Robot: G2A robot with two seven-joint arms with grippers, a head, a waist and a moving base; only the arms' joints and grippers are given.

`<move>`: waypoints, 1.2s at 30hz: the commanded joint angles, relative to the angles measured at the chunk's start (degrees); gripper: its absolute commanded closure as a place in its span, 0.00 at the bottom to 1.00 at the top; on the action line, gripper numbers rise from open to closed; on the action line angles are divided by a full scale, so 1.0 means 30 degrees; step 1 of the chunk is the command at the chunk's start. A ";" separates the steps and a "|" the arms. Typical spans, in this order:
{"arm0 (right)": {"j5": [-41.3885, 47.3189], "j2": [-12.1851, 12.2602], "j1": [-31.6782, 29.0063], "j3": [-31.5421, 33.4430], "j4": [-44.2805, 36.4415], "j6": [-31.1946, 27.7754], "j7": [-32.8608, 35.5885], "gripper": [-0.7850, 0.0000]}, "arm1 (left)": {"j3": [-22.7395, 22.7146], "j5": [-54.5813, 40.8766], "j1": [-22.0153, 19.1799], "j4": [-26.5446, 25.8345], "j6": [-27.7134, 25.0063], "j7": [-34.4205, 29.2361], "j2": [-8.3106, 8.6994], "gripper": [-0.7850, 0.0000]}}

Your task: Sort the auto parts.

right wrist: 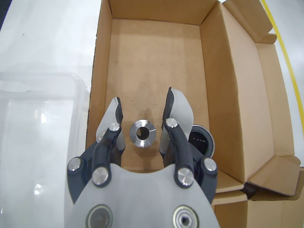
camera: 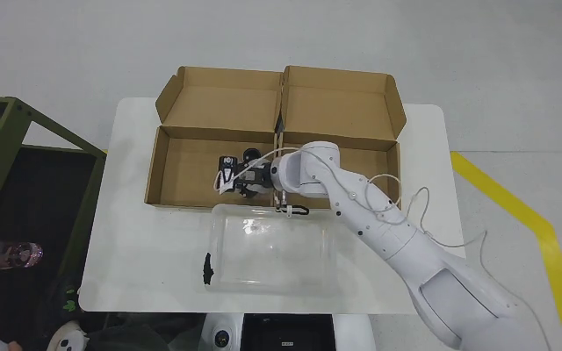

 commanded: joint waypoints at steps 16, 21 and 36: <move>-0.0272 0.2270 -0.5091 0.5736 -0.7584 -0.2126 0.0887 0.58 | 0.0000 0.0000 0.0000 -0.0001 0.0000 0.0000 0.0000 0.00; -0.0321 0.2939 -0.7574 0.7788 -0.9374 -0.2628 0.0460 0.57 | 0.0000 0.0000 0.0000 -0.0001 0.0000 0.0000 0.0000 0.00; -0.2951 0.4351 -1.3473 1.3234 -1.2393 -0.3277 -0.4078 0.51 | 0.0000 0.0000 0.0000 -0.0001 0.0000 0.0000 0.0000 0.00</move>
